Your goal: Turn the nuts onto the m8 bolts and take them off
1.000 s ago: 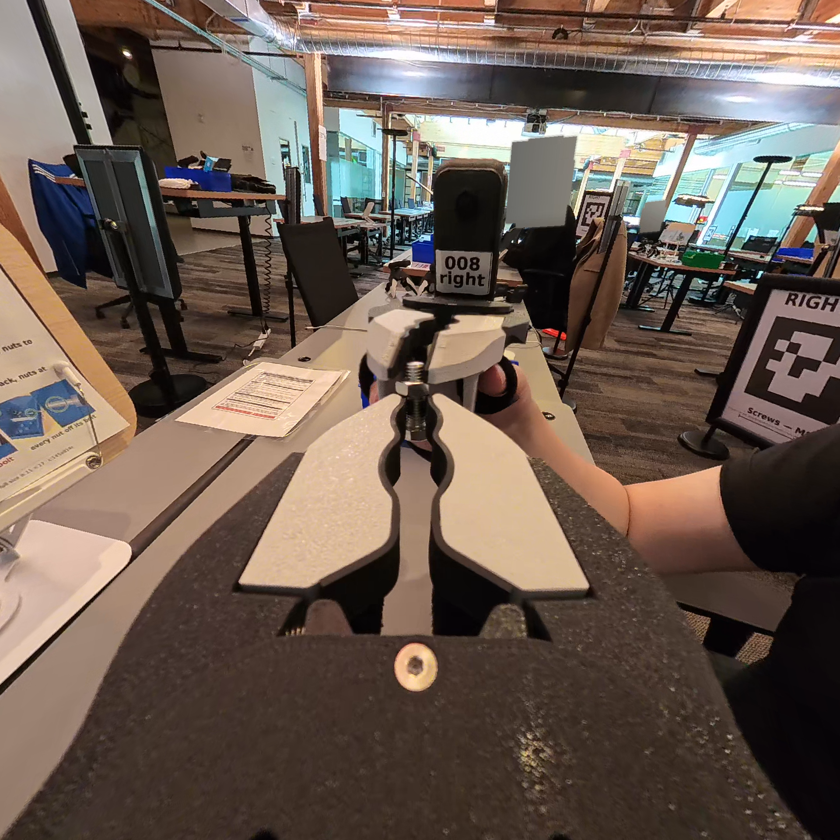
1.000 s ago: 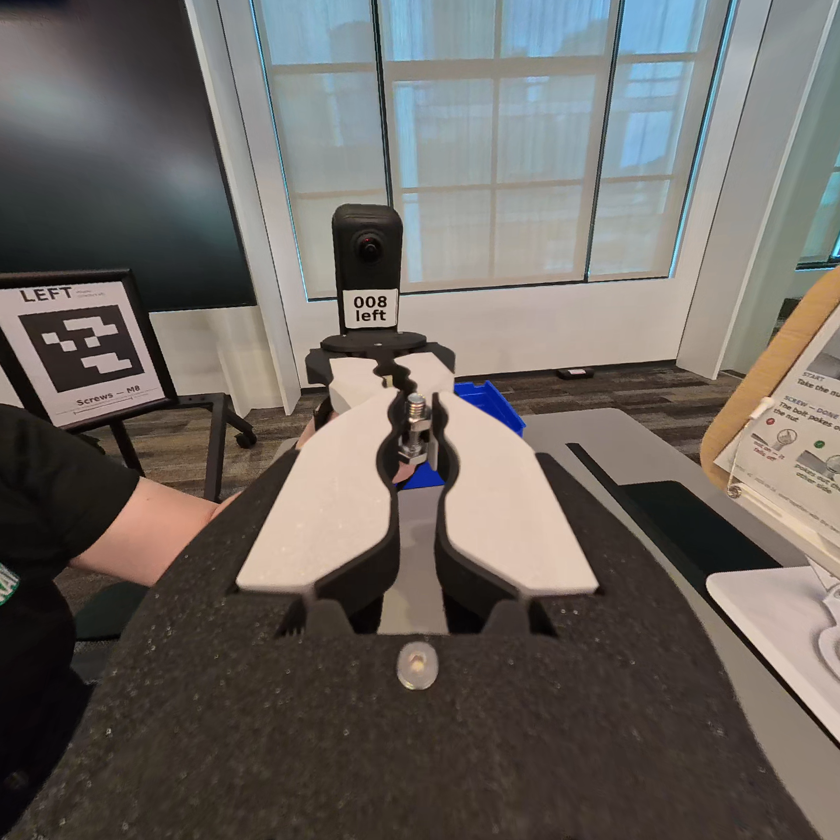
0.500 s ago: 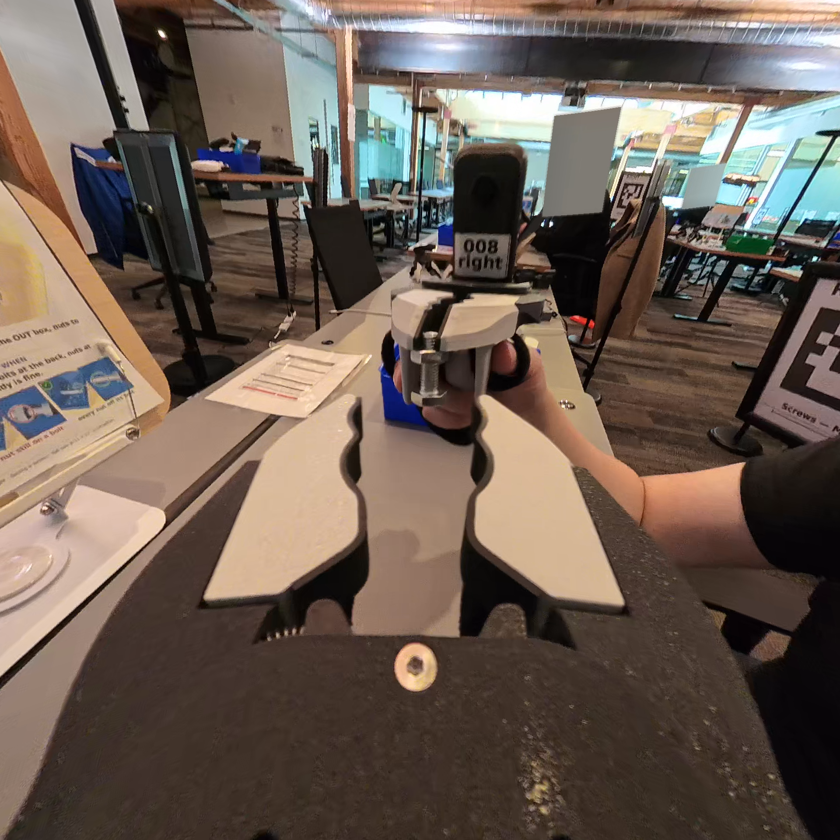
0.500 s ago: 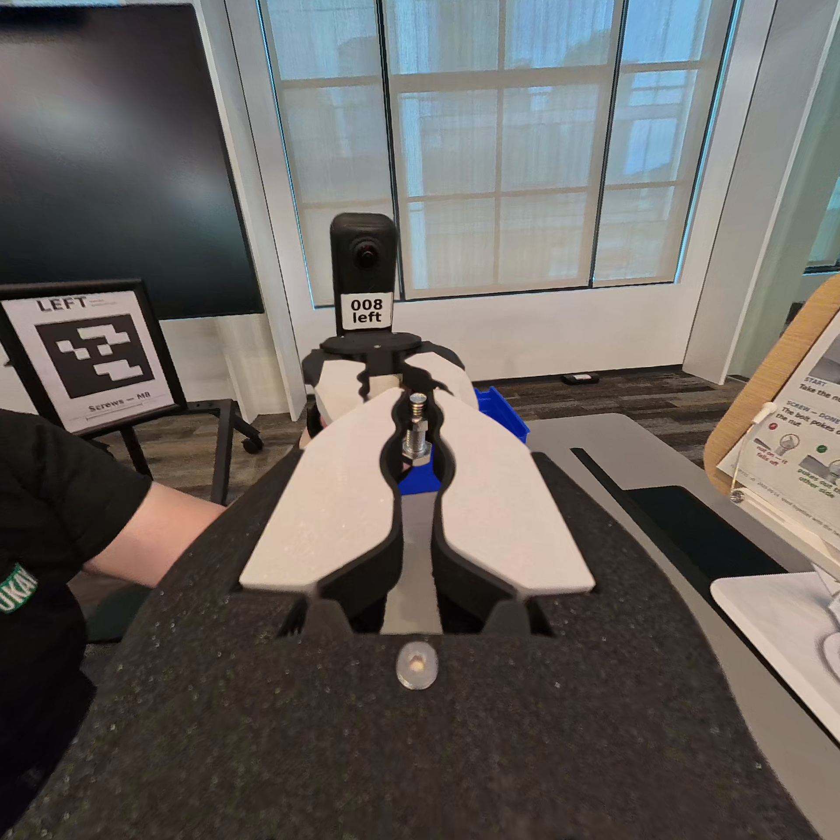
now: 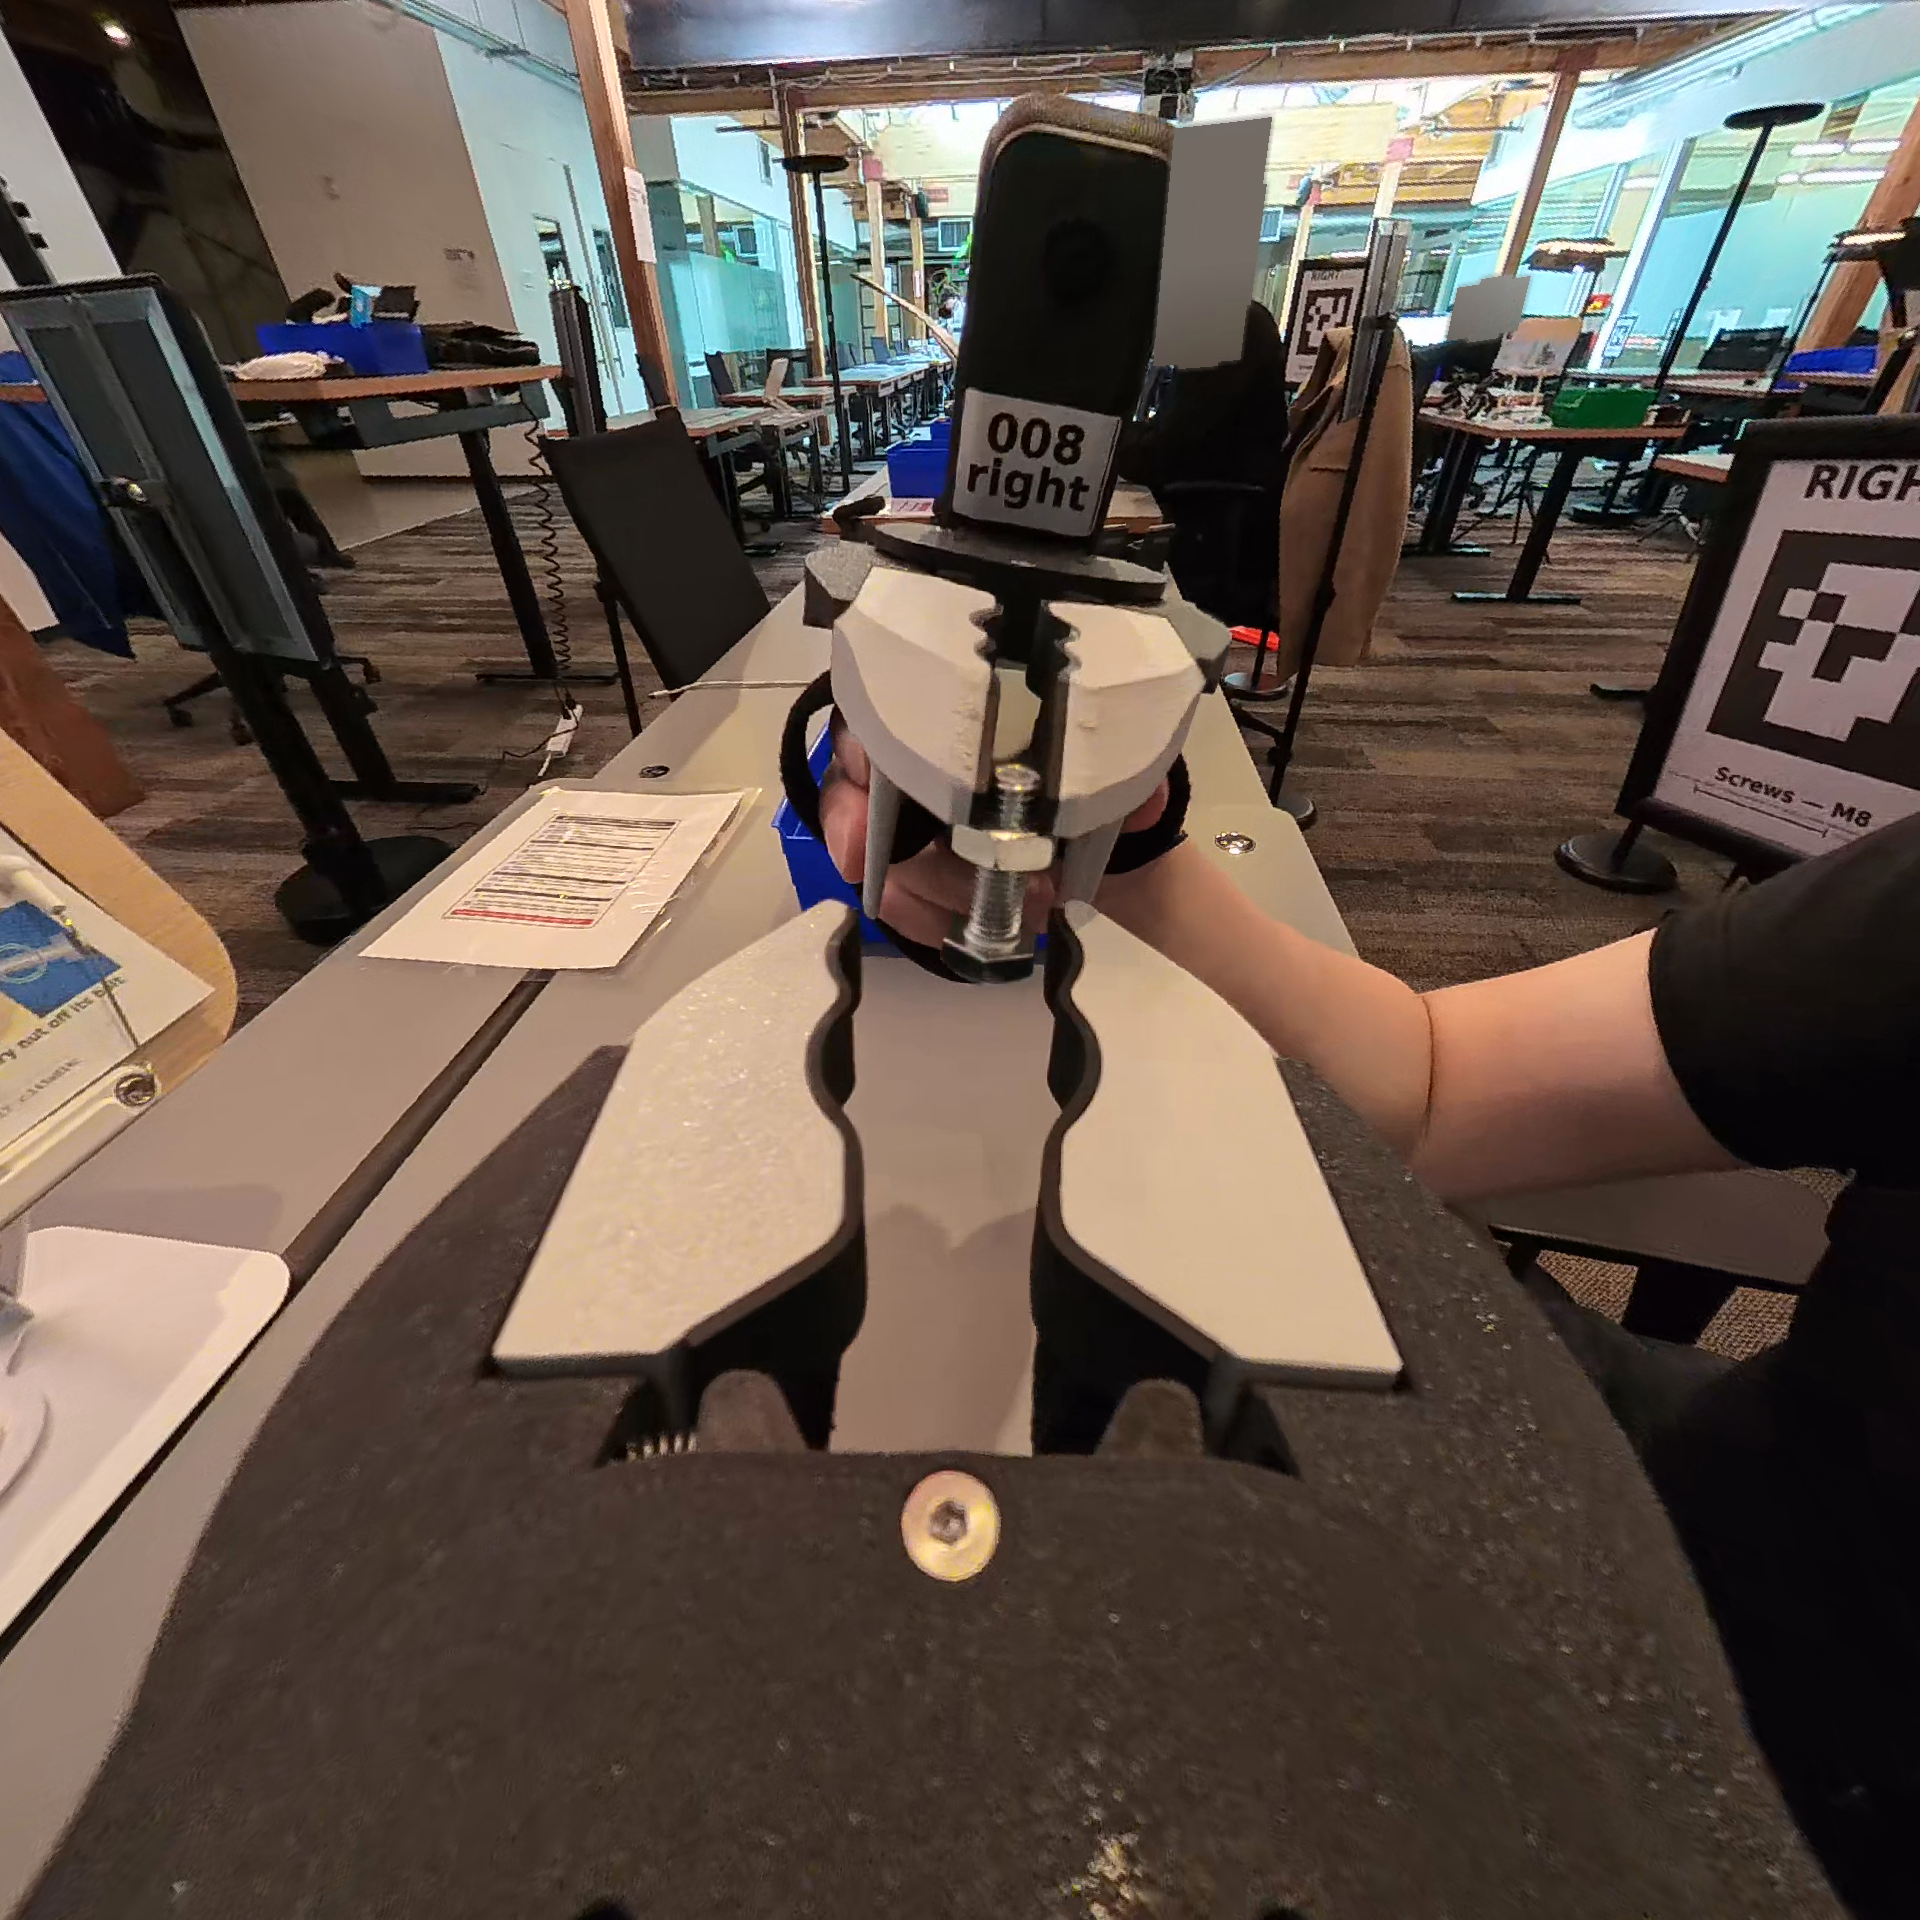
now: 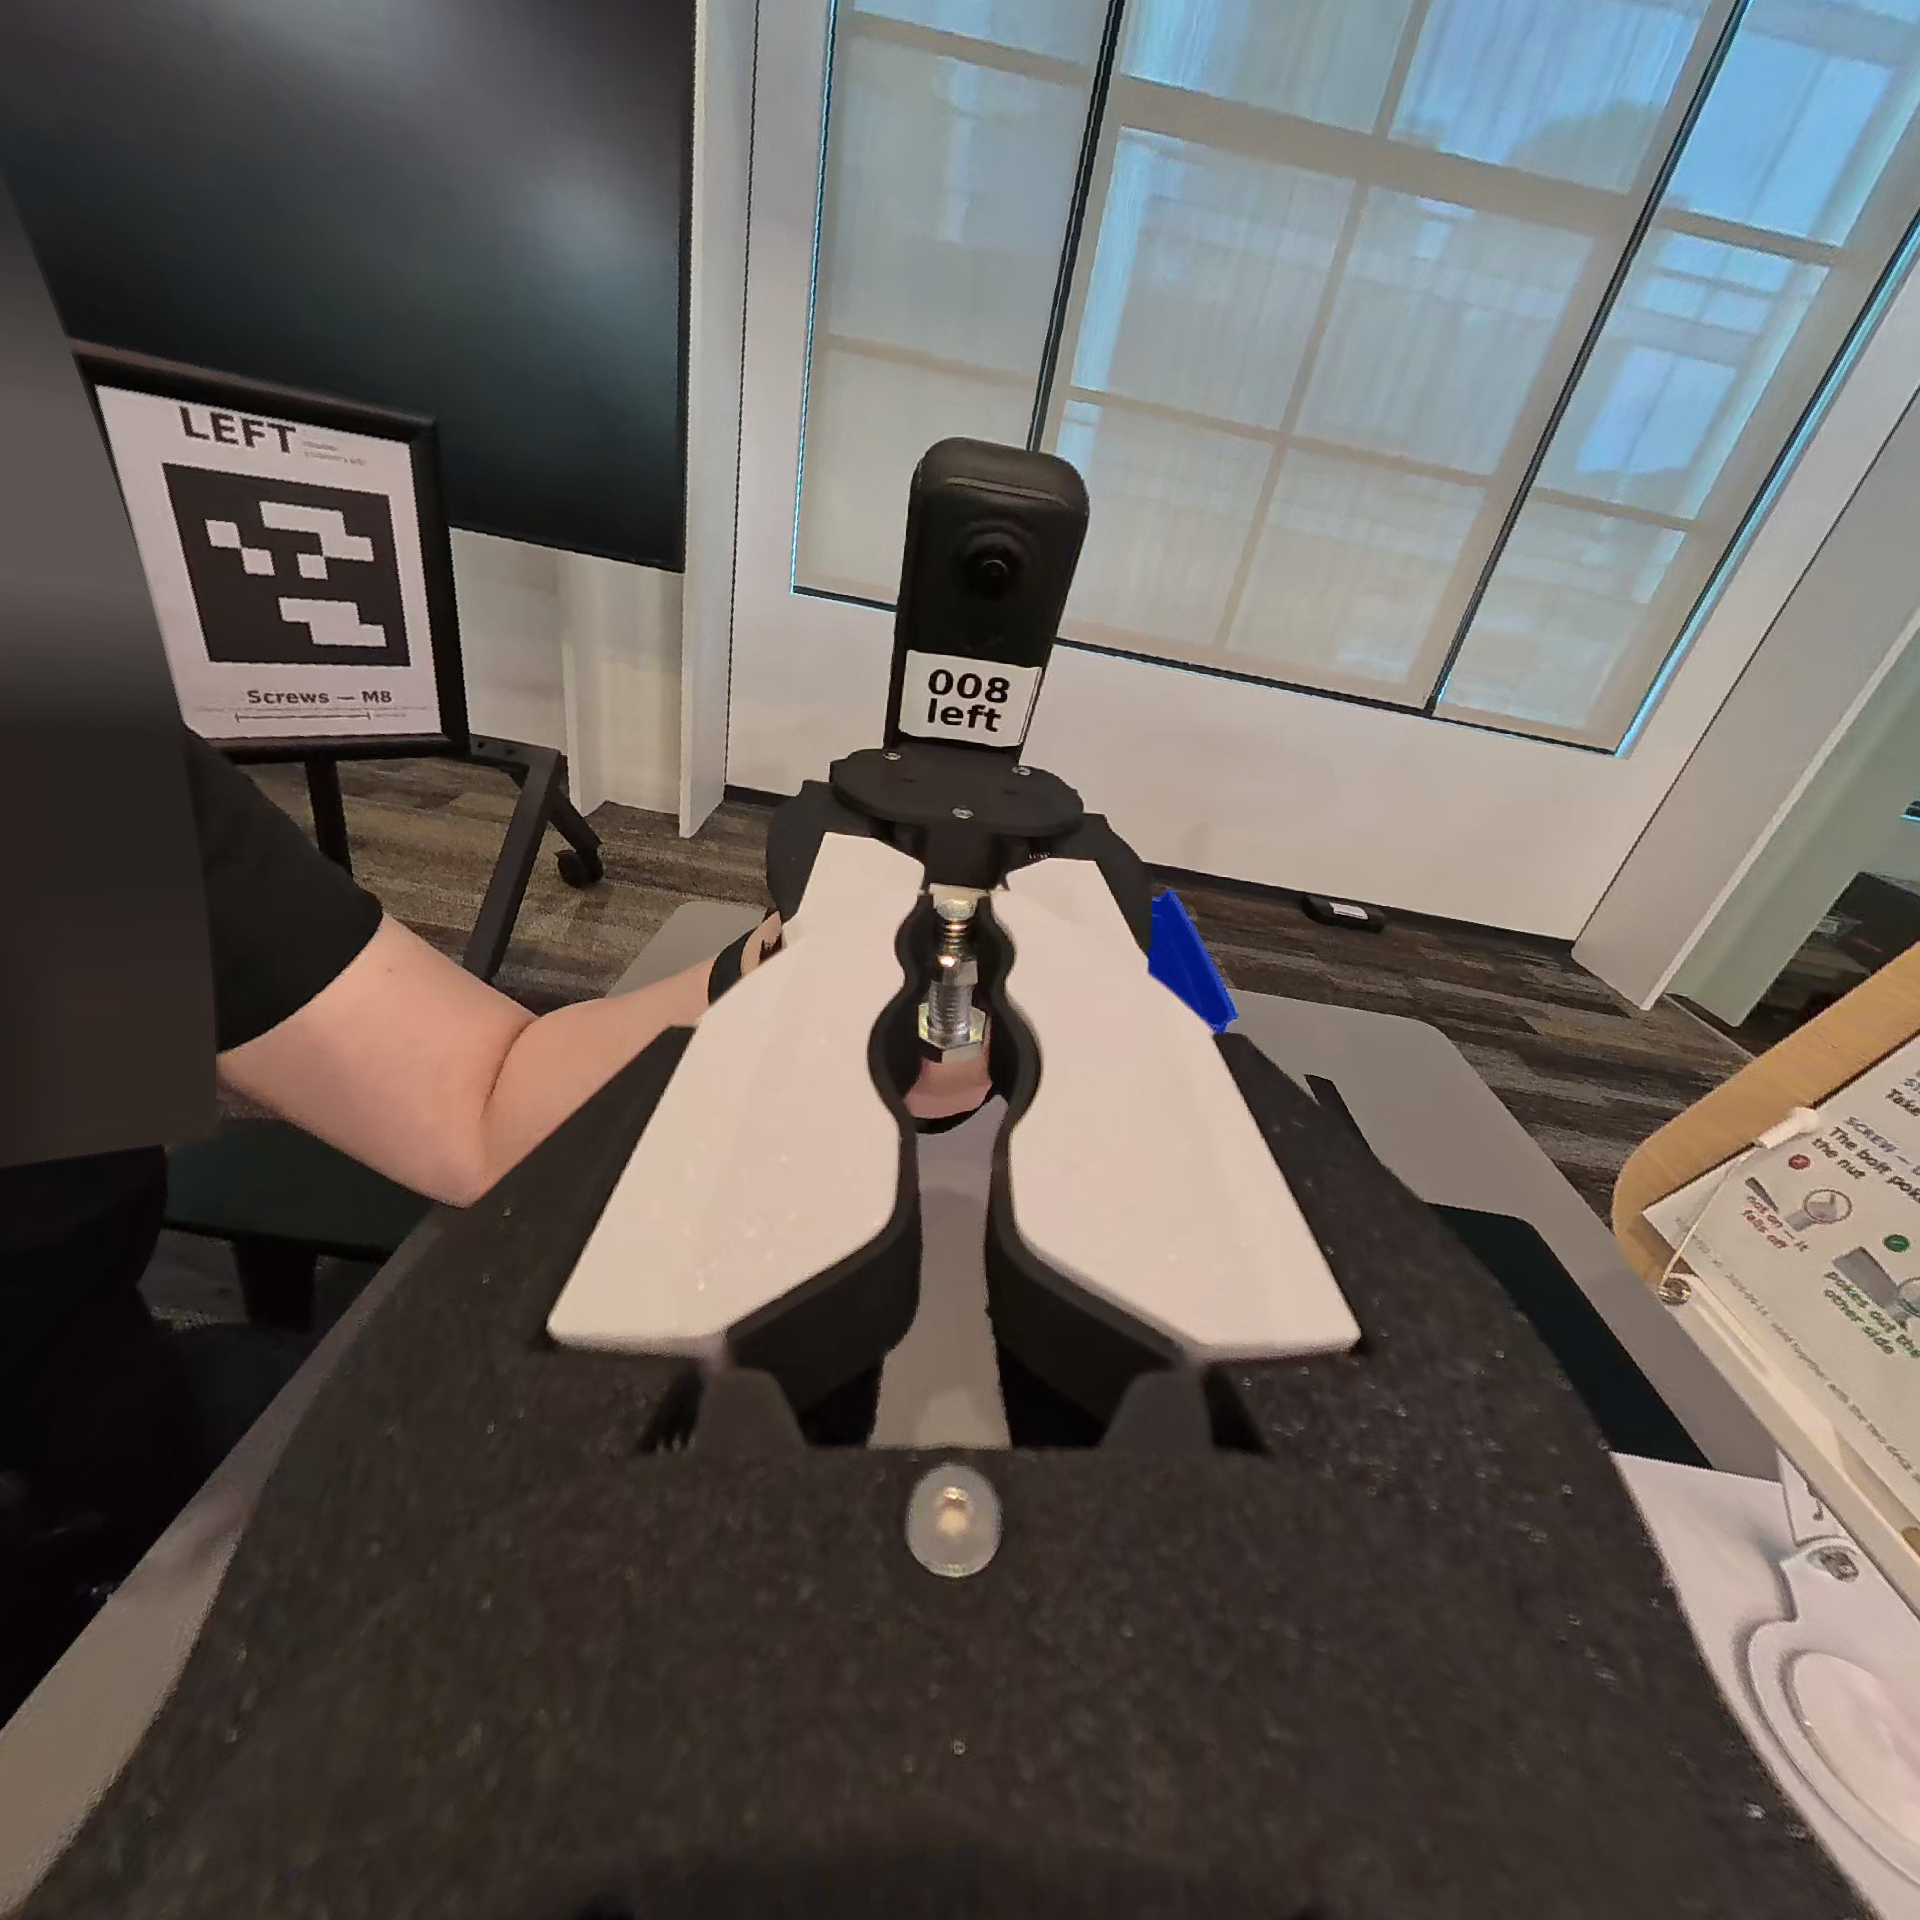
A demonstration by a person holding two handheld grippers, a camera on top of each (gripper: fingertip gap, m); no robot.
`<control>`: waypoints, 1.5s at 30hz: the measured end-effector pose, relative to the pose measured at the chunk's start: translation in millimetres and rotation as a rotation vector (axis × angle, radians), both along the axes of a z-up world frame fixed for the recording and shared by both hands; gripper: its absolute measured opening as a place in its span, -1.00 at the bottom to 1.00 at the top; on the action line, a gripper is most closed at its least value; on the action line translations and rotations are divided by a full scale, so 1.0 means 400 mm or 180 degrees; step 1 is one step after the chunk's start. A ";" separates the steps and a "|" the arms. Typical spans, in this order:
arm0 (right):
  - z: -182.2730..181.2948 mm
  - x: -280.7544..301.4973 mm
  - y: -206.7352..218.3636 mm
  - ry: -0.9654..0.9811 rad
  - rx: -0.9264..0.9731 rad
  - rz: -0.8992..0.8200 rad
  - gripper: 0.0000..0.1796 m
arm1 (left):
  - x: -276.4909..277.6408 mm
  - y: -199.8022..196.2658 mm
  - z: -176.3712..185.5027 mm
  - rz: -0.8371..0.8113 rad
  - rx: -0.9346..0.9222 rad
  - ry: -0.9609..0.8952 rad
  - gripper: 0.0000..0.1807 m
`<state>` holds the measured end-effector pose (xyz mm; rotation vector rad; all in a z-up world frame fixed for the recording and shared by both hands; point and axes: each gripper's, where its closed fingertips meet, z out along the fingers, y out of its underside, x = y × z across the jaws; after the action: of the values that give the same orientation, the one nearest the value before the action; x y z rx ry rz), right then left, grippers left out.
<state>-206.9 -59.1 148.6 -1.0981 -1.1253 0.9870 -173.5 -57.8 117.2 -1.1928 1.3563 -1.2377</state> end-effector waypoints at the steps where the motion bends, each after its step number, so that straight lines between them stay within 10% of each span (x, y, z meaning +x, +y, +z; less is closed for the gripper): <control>1: 0.000 0.000 0.000 -0.0002 0.0001 -0.0004 -0.92 | 0.001 -0.001 0.001 -0.0005 0.0004 -0.0008 -0.64; 45: 0.001 0.002 -0.010 0.0001 -0.0017 0.0089 -0.93 | 0.018 -0.025 -0.004 -0.0003 0.0249 0.0013 -0.86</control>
<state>-206.1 -63.0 149.2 -1.0889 -1.1411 1.0125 -166.3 -67.6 115.8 -1.1409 1.3958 -1.1727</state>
